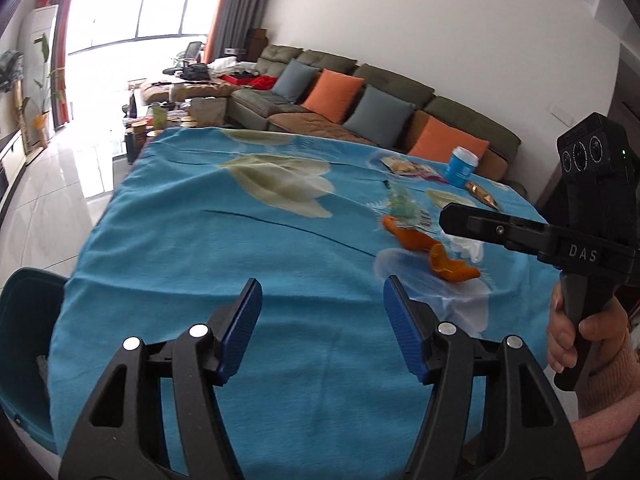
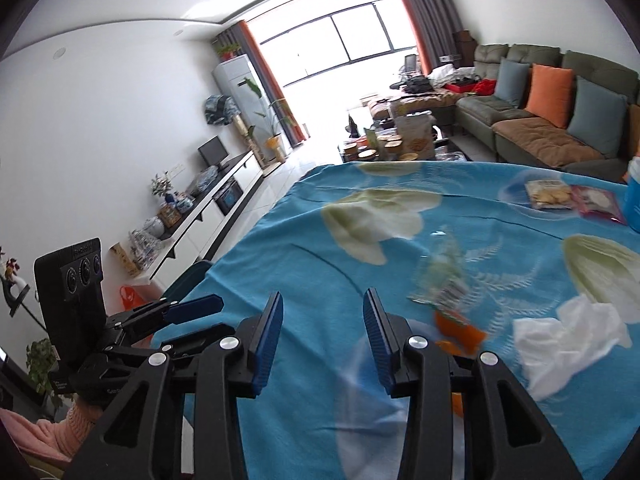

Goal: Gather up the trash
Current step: 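Move both open tools back over the orange peels on the table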

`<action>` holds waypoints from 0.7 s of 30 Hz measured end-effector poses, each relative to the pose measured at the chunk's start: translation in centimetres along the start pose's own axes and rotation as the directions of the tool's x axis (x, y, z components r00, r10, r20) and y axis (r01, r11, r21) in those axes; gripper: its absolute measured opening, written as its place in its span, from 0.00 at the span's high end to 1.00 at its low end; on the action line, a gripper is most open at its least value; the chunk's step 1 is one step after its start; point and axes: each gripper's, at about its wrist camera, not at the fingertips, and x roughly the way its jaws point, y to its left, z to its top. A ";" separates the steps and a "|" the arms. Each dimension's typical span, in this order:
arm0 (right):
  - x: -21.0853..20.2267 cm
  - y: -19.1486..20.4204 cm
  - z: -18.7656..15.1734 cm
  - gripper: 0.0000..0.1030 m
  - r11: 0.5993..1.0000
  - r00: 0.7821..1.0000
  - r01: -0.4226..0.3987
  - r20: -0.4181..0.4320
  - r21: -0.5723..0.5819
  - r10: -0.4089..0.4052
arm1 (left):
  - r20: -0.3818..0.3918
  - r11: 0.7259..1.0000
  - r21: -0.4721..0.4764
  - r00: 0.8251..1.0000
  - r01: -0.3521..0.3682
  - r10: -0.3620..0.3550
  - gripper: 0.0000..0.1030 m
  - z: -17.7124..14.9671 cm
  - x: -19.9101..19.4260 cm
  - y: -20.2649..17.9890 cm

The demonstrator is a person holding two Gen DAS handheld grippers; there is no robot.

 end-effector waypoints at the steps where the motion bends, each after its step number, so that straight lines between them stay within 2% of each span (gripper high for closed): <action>1: -0.5 -1.1 -0.1 0.62 1.000 1.000 0.018 0.011 0.013 -0.018 | -0.012 1.000 0.013 1.000 0.016 -0.016 0.39 0.2 0.8 -0.8; 11: -4.5 -8.1 -1.1 0.62 0.980 0.985 0.142 0.074 0.139 -0.154 | -0.118 0.988 0.071 0.984 0.140 -0.131 0.39 0.9 6.8 -7.3; 21: -6.1 -11.5 -2.6 0.61 0.962 0.978 0.172 0.083 0.211 -0.193 | -0.194 0.984 0.046 0.968 0.171 -0.159 0.41 2.0 10.7 -8.5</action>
